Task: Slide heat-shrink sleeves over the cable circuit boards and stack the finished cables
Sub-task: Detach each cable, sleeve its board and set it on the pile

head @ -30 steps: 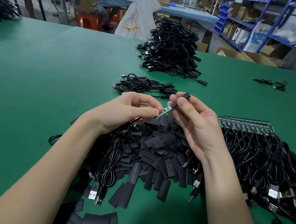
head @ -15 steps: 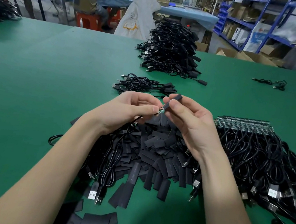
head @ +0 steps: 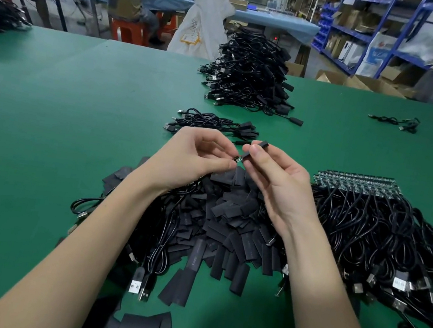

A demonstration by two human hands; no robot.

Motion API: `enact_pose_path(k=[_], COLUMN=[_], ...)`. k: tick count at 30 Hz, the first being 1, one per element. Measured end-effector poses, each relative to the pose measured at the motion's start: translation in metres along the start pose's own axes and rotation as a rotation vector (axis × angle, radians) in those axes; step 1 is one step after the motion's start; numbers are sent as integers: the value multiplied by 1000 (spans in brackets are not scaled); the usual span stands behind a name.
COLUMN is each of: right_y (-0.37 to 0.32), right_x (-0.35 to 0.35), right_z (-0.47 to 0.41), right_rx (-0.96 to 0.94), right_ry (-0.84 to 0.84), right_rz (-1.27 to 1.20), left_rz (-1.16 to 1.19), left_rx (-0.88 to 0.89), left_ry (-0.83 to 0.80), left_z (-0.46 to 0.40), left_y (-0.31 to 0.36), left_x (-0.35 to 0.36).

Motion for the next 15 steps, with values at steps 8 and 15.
enact_pose_path(k=[8,15], right_y=[4,5], right_x=[1,0], right_z=[0,1], right_rx=[-2,-11], right_ry=[2,51], right_rz=[-9,-23], left_rz=[18,9], left_rx=[15,47], left_ry=[50,53], left_z=[1,0], left_y=[-1,3], left_x=[-2,0])
Point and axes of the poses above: each hand's wrist, its own z-axis away from the middle knuckle, its own x-axis out of the palm, y = z × x, the point moved 5 cm from there along -z, towards the middle knuckle, and after that the axes turned 6 degrees about -y, right-handed, at the moved point
